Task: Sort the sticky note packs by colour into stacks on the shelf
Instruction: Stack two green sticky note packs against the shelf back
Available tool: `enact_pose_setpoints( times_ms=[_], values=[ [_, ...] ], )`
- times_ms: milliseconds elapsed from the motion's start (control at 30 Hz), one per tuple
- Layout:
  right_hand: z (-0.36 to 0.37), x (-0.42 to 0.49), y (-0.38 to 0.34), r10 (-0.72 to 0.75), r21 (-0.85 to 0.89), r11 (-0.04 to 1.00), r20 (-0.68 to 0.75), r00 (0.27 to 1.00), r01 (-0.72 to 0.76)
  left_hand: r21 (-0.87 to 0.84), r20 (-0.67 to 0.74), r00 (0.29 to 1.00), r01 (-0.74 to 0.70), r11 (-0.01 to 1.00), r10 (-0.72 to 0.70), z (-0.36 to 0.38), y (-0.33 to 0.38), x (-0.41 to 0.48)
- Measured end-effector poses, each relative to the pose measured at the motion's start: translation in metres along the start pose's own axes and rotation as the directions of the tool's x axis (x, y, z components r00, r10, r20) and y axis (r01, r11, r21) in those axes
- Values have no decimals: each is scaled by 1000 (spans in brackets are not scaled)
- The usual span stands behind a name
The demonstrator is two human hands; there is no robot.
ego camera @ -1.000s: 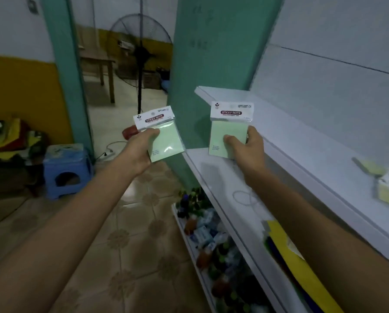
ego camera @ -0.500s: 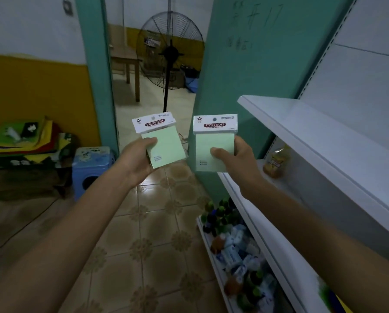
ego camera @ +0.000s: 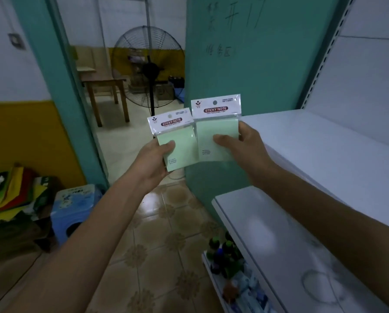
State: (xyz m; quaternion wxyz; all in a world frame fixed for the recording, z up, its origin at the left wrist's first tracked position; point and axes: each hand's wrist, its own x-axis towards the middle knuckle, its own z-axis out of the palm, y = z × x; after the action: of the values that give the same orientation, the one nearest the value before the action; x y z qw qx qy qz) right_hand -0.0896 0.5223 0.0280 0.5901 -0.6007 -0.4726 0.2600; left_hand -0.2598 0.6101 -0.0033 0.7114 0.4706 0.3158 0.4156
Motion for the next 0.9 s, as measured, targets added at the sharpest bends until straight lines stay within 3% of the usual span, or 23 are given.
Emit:
enact_pose_setpoints(
  times_ms=[167,333,533,700,900],
  values=[
    [-60,50,14,33,20,999,-166,986,-30,43,125,991,-42,998,37,61,1,75],
    [-143,74,35,160,115,986,-469,869,-120,146,343,938,-106,984,50,151,-10,155],
    [-232,67,54,230,181,973,-742,630,-142,256,677,733,-142,956,-72,276,-41,222],
    [-264,69,55,212,174,977,-875,435,-126,358,789,585,-189,915,-187,354,-71,272],
    [-267,75,58,158,96,977,-928,337,-192,359,903,389,-446,820,-184,408,-105,323]
  ],
)
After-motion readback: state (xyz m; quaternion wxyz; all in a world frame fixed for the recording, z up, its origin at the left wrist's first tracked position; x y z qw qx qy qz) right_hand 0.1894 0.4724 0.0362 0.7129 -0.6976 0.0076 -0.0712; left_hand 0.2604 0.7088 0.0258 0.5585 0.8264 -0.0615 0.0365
